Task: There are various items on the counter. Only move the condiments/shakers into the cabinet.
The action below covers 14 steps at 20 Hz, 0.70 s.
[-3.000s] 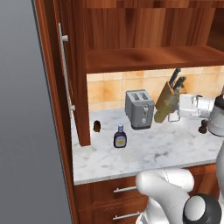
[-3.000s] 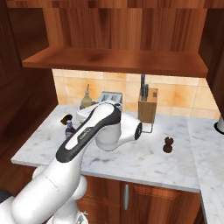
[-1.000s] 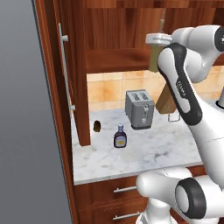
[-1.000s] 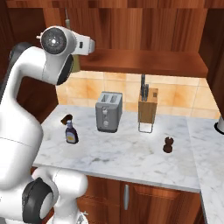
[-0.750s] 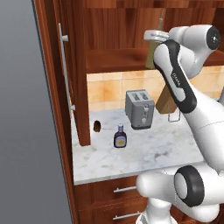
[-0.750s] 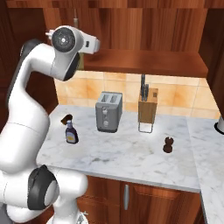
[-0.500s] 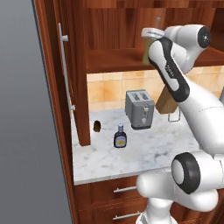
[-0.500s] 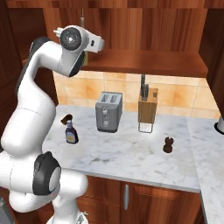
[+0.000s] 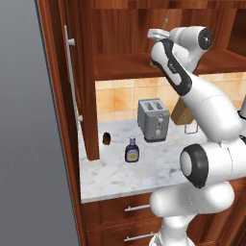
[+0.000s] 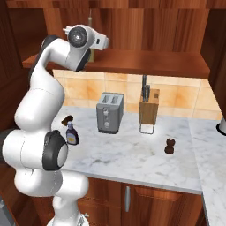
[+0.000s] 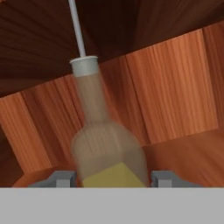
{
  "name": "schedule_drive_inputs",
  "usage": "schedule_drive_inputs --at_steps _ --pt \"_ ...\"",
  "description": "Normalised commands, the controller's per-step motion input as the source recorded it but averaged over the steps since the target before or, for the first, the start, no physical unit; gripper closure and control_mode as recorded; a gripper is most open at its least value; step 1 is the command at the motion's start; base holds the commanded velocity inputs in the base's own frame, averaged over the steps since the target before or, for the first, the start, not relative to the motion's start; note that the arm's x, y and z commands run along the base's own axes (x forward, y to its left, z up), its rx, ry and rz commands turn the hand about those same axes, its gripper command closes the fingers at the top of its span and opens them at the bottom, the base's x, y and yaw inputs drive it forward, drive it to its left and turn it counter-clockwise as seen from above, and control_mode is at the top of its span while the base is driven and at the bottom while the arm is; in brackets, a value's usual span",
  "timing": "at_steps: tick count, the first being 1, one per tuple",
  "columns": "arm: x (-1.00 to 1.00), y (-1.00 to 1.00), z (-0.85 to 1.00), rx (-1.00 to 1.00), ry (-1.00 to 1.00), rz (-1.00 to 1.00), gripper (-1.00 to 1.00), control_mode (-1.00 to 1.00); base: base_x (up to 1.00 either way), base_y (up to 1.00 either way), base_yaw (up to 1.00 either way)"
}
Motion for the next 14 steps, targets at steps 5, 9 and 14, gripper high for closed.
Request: schedule_drive_inputs --at_steps 5,9,14 --pt "0.40 0.00 -0.36 0.00 0.00 -0.01 1.00 -1.00 0.00 0.00 0.00" --pt "0.11 0.00 -0.64 -0.04 0.00 0.00 1.00 -1.00 0.00 0.00 0.00" --pt "0.22 0.00 -0.35 -0.05 0.00 0.00 1.00 -1.00 0.00 0.00 0.00"
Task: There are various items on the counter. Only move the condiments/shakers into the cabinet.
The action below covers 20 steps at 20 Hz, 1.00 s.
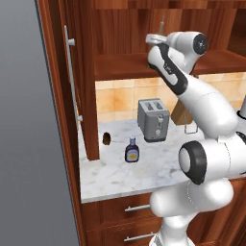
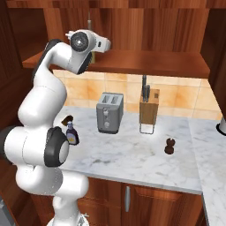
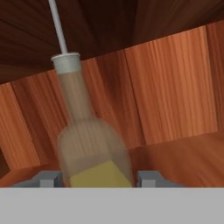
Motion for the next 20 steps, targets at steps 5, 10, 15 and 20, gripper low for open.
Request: schedule_drive_inputs --at_steps 5,10,15,20 --pt "0.47 0.00 -0.24 0.00 0.00 -0.02 1.00 -1.00 0.00 0.00 0.00" --pt "0.36 0.00 -0.23 0.00 0.00 -0.01 -1.00 -1.00 0.00 0.00 0.00" --pt "0.00 0.00 0.00 0.00 0.00 0.00 -1.00 -1.00 0.00 0.00 0.00" --pt "-0.51 0.00 -0.02 -0.03 0.00 0.00 -1.00 -1.00 0.00 0.00 0.00"
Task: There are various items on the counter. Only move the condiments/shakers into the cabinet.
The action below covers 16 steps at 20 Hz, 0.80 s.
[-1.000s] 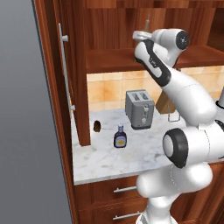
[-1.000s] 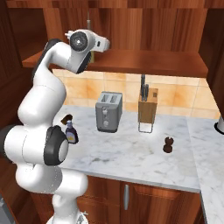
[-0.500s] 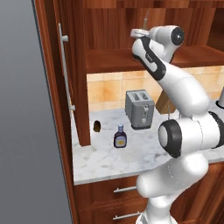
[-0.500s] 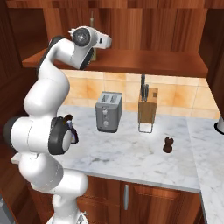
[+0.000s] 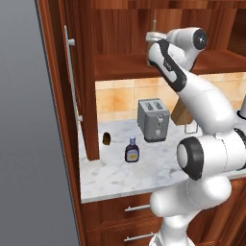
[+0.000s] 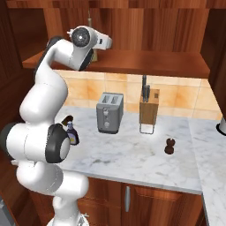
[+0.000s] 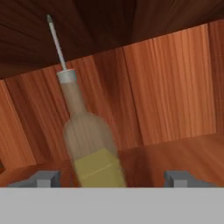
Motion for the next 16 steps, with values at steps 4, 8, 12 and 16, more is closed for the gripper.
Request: schedule_drive_inputs --at_steps 4,8,12,16 --pt "-0.92 0.00 -0.16 -0.09 0.00 0.00 -1.00 -1.00 0.00 0.00 0.00" --pt "-1.00 0.00 -0.21 -0.06 0.06 0.00 -1.00 -1.00 0.00 0.00 0.00" --pt "-1.00 0.00 -0.51 -0.05 0.26 0.00 -1.00 -1.00 0.00 0.00 0.00" --pt "-1.00 0.00 -0.81 -0.08 0.42 0.00 -1.00 -1.00 0.00 0.00 0.00"
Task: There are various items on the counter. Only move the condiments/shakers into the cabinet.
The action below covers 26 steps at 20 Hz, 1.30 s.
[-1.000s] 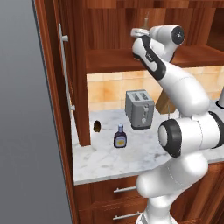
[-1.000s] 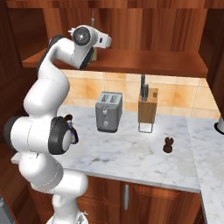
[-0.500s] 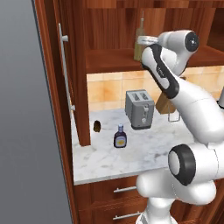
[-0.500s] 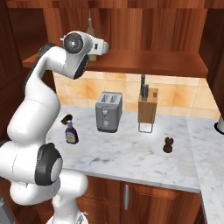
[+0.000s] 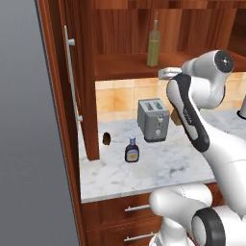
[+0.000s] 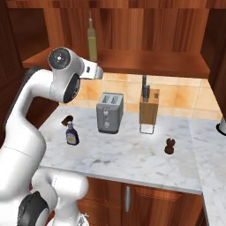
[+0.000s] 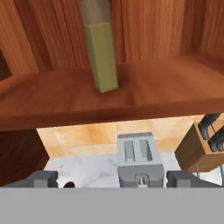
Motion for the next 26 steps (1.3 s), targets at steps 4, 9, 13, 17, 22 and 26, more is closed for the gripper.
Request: schedule_drive_inputs --at_steps 4,9,13,17,22,26 --pt "-1.00 0.00 -0.97 -0.10 0.49 0.00 -1.00 -1.00 0.00 0.00 0.00" --pt "-0.54 0.01 -1.00 -0.09 0.57 0.06 -1.00 -1.00 0.00 0.00 0.00" --pt "-0.09 0.00 -0.78 0.03 0.37 0.39 -1.00 -1.00 0.00 0.00 0.00" --pt "-0.30 0.00 -0.55 0.05 0.24 0.59 -1.00 -1.00 0.00 0.00 0.00" --pt "-0.43 0.19 -0.46 0.00 0.07 0.66 -1.00 -1.00 0.00 0.00 0.00" --pt "-0.23 0.24 -0.53 0.13 -0.10 0.54 -1.00 -1.00 0.00 0.00 0.00"
